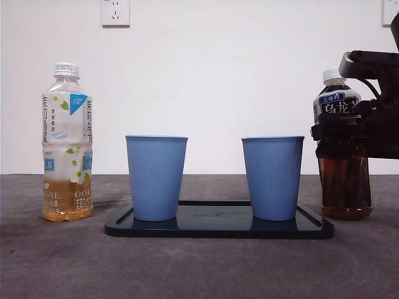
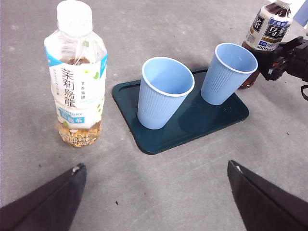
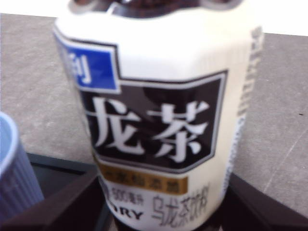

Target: Pour the drink into the cup

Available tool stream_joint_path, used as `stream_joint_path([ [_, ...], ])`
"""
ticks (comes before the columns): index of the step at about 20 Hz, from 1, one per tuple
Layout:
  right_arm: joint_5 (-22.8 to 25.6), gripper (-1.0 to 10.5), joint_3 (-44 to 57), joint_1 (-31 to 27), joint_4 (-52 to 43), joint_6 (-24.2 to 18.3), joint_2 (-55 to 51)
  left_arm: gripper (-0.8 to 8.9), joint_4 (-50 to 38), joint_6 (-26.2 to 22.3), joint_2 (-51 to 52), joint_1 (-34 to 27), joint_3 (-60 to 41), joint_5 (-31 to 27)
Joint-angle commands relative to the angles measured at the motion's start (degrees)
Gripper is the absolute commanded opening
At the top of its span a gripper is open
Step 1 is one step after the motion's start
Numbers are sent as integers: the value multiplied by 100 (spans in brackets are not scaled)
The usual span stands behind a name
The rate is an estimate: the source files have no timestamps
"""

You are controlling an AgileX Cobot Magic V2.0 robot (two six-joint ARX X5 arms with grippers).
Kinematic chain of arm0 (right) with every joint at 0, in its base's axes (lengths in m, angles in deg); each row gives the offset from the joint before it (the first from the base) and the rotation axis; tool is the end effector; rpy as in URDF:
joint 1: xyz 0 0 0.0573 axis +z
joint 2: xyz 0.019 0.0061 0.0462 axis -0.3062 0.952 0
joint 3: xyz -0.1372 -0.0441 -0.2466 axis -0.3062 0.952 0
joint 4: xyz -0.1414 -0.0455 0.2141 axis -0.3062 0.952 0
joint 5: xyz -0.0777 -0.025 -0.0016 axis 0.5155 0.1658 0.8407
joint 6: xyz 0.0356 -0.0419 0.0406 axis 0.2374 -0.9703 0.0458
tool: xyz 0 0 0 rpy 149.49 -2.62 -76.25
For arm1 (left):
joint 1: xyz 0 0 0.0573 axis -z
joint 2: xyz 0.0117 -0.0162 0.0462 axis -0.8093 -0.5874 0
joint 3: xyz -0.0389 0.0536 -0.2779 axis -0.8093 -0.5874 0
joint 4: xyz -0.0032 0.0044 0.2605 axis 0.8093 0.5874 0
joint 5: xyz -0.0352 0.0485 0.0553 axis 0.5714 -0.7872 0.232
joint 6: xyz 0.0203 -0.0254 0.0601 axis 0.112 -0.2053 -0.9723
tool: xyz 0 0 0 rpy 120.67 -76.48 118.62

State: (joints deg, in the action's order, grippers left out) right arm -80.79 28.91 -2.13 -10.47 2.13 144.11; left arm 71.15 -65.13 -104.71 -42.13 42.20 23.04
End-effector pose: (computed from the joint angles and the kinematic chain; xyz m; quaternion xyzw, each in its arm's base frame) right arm 0.2706 0.0720 0.1619 0.0139 0.1350 0.0929 0.9864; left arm 0.0901 -0.0380 0.3051 -0.0323 0.2633 -0.2729 0.9248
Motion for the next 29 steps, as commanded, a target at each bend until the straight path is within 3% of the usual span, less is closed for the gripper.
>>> stream_joint_path([
  [1,15,339,-96,17,90,-55,74,470,-61,-70,-26,15,111,7],
  [12,39,395,-96,28,490,-55,11,471,-46,-68,-26,15,111,7],
  [18,111,428,-96,28,1062,-46,-514,474,-48,-68,-26,15,111,7],
  [22,125,428,-96,31,2072,42,-1121,474,-57,-68,-26,15,111,4],
  [29,122,427,-96,496,4695,713,-2865,571,-422,-66,-214,17,-61,-365],
])
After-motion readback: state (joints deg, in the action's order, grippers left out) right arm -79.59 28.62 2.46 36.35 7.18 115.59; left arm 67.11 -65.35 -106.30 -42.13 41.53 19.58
